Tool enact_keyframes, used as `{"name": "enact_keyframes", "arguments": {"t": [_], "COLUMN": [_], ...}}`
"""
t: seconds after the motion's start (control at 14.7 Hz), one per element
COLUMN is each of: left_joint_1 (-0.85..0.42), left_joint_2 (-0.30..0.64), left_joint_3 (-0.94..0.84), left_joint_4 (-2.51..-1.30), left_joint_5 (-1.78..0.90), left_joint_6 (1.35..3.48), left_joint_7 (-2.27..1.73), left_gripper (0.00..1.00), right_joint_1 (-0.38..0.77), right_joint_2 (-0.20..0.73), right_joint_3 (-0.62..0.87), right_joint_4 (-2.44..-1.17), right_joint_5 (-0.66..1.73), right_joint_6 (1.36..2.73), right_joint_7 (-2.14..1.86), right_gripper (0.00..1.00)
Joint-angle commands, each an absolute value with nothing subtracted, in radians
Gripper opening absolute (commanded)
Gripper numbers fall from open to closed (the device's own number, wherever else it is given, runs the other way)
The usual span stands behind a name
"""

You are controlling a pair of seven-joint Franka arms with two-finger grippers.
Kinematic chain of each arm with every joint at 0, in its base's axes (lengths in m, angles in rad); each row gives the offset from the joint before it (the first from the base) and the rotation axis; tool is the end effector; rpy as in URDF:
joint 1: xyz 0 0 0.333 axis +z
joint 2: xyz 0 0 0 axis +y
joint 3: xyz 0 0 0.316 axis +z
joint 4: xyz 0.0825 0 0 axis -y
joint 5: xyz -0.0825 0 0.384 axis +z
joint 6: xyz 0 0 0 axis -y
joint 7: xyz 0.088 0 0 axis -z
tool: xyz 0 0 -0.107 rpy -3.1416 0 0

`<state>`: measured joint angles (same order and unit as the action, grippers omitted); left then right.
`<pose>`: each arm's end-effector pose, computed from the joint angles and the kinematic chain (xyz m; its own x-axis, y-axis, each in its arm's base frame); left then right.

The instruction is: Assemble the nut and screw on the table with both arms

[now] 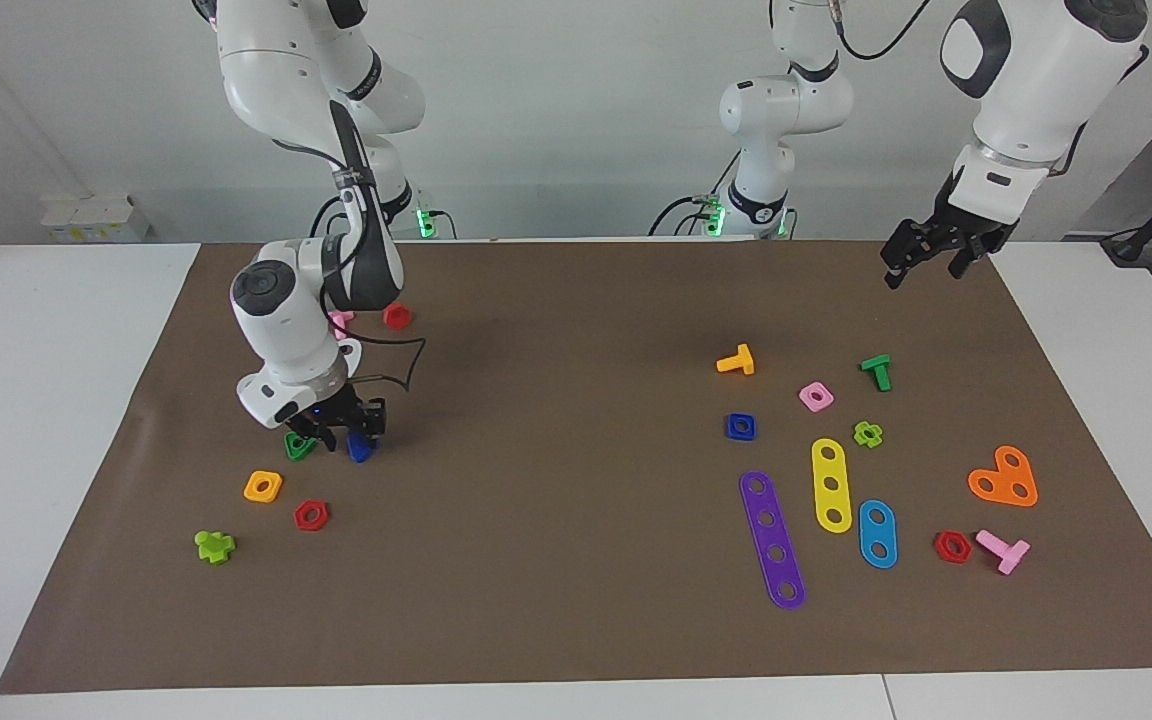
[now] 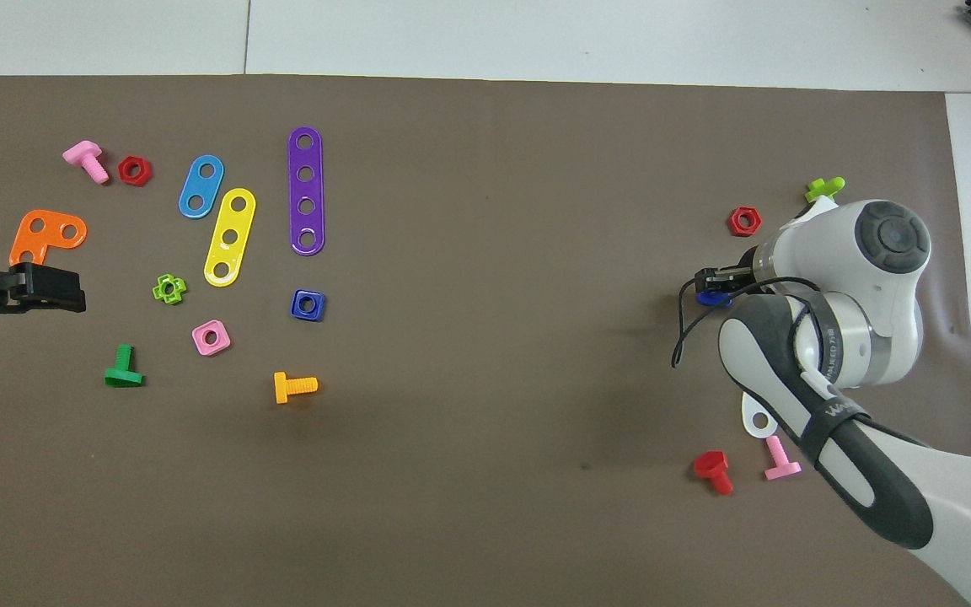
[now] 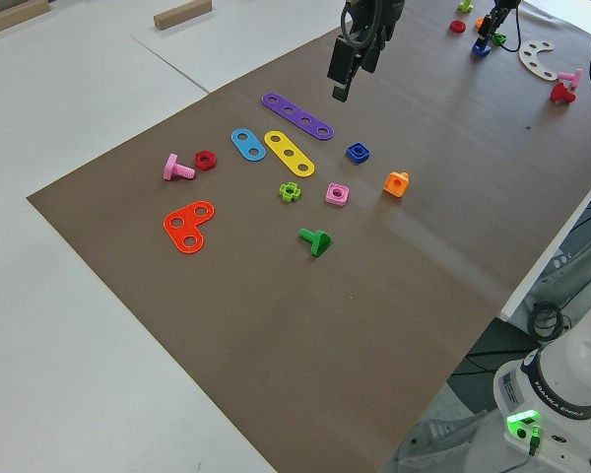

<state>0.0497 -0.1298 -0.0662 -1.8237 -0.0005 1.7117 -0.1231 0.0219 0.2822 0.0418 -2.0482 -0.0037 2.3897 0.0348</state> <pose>0.5220 -0.0105 0.5862 0.9941 0.1069 0.0184 0.1070 -0.9942 -0.0058 0.5955 0.0373 0.3075 0.9978 0.0291 0.0592 0.0298 -0.9995 -0.0110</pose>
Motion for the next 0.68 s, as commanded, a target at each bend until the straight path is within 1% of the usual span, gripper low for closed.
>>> {"name": "enact_keyframes", "arguments": {"t": [0.0, 0.14, 0.2, 0.27, 0.34, 0.61], "left_joint_1": [0.058, 0.058, 0.058, 0.058, 0.058, 0.058], "left_joint_2": [-0.155, -0.155, -0.155, -0.155, -0.155, -0.155], "left_joint_3": [-0.069, -0.068, -0.067, -0.067, -0.067, -0.069], "left_joint_4": [-1.842, -1.842, -1.842, -1.842, -1.842, -1.842], "left_joint_5": [-0.017, -0.017, -0.017, -0.017, -0.017, -0.017], "left_joint_6": [1.701, 1.701, 1.701, 1.701, 1.701, 1.701], "left_joint_7": [-0.129, -0.129, -0.129, -0.129, -0.129, -0.13], "left_gripper": [1.0, 1.0, 1.0, 1.0, 1.0, 1.0], "right_joint_1": [0.017, 0.018, 0.017, 0.015, 0.015, 0.04], "right_joint_2": [0.262, 0.262, 0.262, 0.262, 0.259, 0.252], "right_joint_3": [0.048, 0.048, 0.048, 0.048, 0.049, 0.051], "right_joint_4": [-2.057, -2.057, -2.057, -2.057, -2.057, -2.042], "right_joint_5": [0.02, 0.02, 0.02, 0.02, 0.02, 0.02], "right_joint_6": [2.37, 2.372, 2.37, 2.37, 2.368, 2.367], "right_joint_7": [-0.005, -0.006, -0.012, -0.027, -0.028, -0.022], "right_gripper": [0.57, 0.49, 0.33, 0.13, 0.0, 0.0]}}
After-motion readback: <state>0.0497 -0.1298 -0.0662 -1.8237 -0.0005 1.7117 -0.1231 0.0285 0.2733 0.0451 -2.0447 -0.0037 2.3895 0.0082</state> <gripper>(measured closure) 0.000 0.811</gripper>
